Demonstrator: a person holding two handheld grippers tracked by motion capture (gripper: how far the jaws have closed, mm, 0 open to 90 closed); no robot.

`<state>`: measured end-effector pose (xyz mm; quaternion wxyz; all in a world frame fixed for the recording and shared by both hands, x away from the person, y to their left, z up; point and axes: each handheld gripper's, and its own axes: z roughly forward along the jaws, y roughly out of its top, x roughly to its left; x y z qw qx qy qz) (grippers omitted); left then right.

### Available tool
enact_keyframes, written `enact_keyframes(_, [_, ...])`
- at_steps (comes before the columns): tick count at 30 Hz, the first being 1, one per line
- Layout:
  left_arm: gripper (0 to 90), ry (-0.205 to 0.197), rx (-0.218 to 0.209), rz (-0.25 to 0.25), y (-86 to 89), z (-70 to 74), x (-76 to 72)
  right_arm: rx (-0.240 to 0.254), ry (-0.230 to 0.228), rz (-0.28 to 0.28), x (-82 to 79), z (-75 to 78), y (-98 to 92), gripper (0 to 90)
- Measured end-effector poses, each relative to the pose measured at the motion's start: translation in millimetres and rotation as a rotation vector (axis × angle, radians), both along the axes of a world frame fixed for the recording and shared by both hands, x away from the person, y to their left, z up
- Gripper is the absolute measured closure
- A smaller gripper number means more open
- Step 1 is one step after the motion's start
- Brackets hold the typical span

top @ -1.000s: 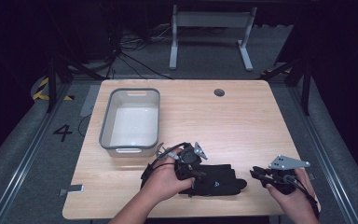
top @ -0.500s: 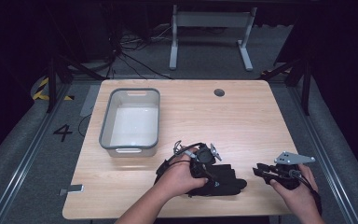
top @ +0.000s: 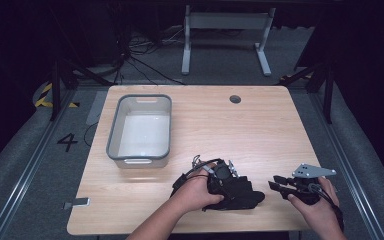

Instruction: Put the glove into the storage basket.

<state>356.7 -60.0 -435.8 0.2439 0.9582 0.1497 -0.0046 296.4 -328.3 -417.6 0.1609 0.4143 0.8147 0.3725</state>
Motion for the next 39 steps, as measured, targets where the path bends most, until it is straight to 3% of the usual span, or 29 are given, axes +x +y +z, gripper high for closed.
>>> enact_keyframes(6, [30.8, -0.038, 0.023, -0.048, -1.8, -3.8, -3.9, 0.004, -0.006, 0.011, -0.8, 0.6, 1.1, 66.1])
enact_keyframes(9, [28.3, -0.033, 0.013, -0.060, -0.2, -5.1, -4.0, 0.001, -0.007, 0.019, -1.7, 0.7, 2.0, 65.9])
enact_keyframes(17, [28.8, -0.057, 0.015, -0.067, -0.2, -6.9, -5.7, -0.002, -0.008, 0.027, -1.2, -0.6, 4.8, 65.1])
enact_keyframes(22, [35.8, -0.055, 0.025, -0.040, -0.5, -5.5, -4.5, -0.005, -0.005, 0.032, -0.9, -1.3, 7.4, 65.2])
enact_keyframes(26, [49.6, -0.057, 0.003, -0.014, 4.7, -5.1, -0.8, -0.003, -0.008, 0.038, -1.9, -0.8, 8.2, 65.2])
enact_keyframes(29, [61.4, -0.060, 0.020, 0.027, 3.6, -3.2, -1.4, 0.003, -0.006, 0.031, -1.3, -0.8, 6.8, 65.3])
enact_keyframes(31, [64.0, -0.059, 0.021, 0.034, 2.7, -2.6, -2.1, 0.000, -0.004, 0.028, -0.6, -1.3, 6.5, 65.4])
enact_keyframes(33, [65.8, -0.050, 0.019, 0.047, 3.3, -2.2, -1.8, 0.000, -0.005, 0.029, -0.5, -1.5, 6.4, 65.4])
enact_keyframes(37, [67.1, 0.005, 0.005, 0.083, 5.1, 2.4, 0.8, 0.006, -0.007, 0.028, 0.1, -0.9, 5.1, 65.6])
enact_keyframes(39, [67.2, 0.027, -0.019, 0.100, 9.6, 7.9, 0.4, 0.008, -0.010, 0.023, 0.4, -0.5, 4.4, 65.3])
